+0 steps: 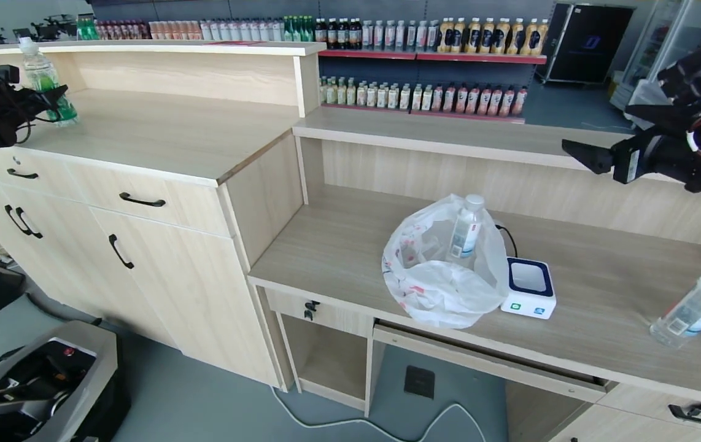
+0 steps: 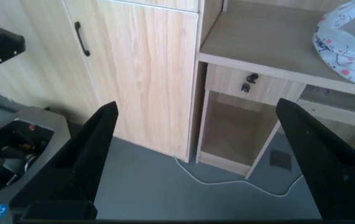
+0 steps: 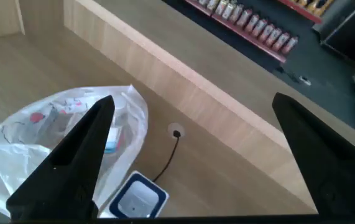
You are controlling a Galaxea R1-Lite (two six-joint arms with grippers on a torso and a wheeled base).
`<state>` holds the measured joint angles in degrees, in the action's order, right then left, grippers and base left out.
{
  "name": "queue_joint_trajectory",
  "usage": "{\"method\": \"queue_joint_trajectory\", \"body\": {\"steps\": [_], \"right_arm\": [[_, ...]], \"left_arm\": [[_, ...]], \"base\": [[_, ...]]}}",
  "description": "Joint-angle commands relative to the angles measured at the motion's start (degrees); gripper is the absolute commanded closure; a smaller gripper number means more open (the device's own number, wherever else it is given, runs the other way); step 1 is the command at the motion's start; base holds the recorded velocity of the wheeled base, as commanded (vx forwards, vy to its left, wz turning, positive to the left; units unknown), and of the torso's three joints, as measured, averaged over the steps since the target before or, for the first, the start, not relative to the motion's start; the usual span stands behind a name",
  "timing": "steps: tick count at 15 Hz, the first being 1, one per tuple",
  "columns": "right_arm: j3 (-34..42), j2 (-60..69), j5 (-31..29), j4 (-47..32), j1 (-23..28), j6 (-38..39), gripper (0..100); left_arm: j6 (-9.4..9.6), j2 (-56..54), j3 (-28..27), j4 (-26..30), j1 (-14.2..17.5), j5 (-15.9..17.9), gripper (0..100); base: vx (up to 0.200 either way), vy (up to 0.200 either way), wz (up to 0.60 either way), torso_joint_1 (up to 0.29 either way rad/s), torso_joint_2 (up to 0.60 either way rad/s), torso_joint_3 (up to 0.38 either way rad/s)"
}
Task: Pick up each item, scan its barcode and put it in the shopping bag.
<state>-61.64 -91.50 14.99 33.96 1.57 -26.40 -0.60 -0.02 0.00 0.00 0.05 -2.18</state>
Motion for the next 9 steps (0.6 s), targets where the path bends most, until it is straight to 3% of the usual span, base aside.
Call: {"method": "queue_joint_trajectory", "body": {"steps": [1, 2, 5, 6, 9], "right_arm": [[-1.21, 15.3, -9.81, -12.87, 2.21, 0.83, 0], [-3.84, 15.13, -14.55, -22.45, 5.81, 4.52, 0], [-2.17, 10.91, -15.52, -29.66, 13.81, 10.06, 0], [-0.77, 8.27, -15.61, -28.6, 15.48, 10.85, 0], [8.02, -1.4, -14.91, -14.71, 19.87, 10.67, 0]], "left_arm": [[-0.02, 0.02, 0.0, 0.0, 0.04, -0.02, 0], [-0.02, 0.02, 0.0, 0.0, 0.04, -0.02, 0], [-0.02, 0.02, 0.0, 0.0, 0.04, -0.02, 0], [-0.02, 0.02, 0.0, 0.0, 0.04, -0.02, 0], [-0.02, 0.02, 0.0, 0.0, 0.04, -0.02, 0]], "base": [[0.0, 0.0, -0.6, 0.007, 0.0, 0.002], [0.0, 0.0, -0.6, -0.007, 0.0, 0.007], [0.0, 0.0, -0.6, 0.001, 0.0, 0.007], [0.0, 0.0, -0.6, 0.002, 0.01, 0.002], [0.0, 0.0, 0.0, 0.0, 0.0, 0.0]]}}
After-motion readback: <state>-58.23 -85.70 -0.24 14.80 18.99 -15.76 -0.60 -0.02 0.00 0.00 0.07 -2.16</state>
